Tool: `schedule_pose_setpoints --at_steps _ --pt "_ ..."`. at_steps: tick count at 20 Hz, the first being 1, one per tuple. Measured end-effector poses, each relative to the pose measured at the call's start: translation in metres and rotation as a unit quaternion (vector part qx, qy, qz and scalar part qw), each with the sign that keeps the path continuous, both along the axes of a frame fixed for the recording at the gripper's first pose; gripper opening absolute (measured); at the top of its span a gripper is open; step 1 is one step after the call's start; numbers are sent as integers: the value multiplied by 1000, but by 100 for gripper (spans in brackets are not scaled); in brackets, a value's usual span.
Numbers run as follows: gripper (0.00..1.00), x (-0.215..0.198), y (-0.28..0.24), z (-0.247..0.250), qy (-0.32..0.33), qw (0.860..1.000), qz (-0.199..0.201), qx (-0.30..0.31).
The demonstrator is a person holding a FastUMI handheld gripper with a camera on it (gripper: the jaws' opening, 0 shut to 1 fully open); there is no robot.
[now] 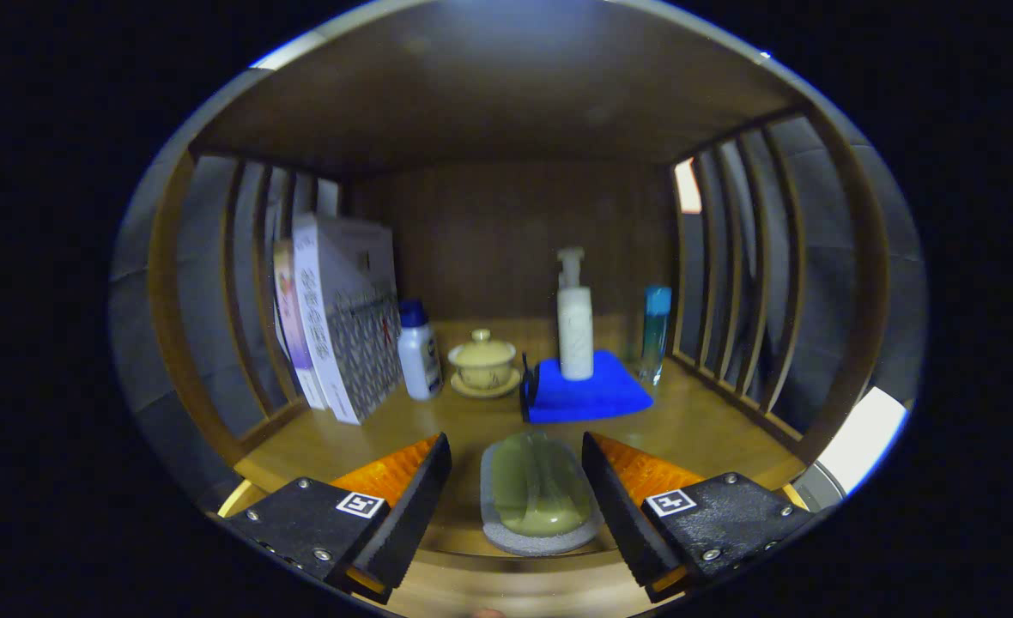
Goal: Pull open the drawer, take out the items inside it, and place them on the countertop above the cabinet.
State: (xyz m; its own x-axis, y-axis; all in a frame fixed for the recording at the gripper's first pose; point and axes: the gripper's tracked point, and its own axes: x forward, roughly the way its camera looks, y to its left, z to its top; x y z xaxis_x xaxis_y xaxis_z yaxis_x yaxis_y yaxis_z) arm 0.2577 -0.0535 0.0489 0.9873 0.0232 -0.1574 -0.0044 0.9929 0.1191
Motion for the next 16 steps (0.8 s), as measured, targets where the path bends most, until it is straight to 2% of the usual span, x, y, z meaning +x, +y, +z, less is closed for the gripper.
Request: schedule_pose_setpoints --at_steps 6,12,16 --pt "95 -70 -6 37 -51 996 -24 -72" --pt "95 -151 12 60 -117 991 -30 -53" --pt "95 -185 30 58 -119 990 -15 -79"
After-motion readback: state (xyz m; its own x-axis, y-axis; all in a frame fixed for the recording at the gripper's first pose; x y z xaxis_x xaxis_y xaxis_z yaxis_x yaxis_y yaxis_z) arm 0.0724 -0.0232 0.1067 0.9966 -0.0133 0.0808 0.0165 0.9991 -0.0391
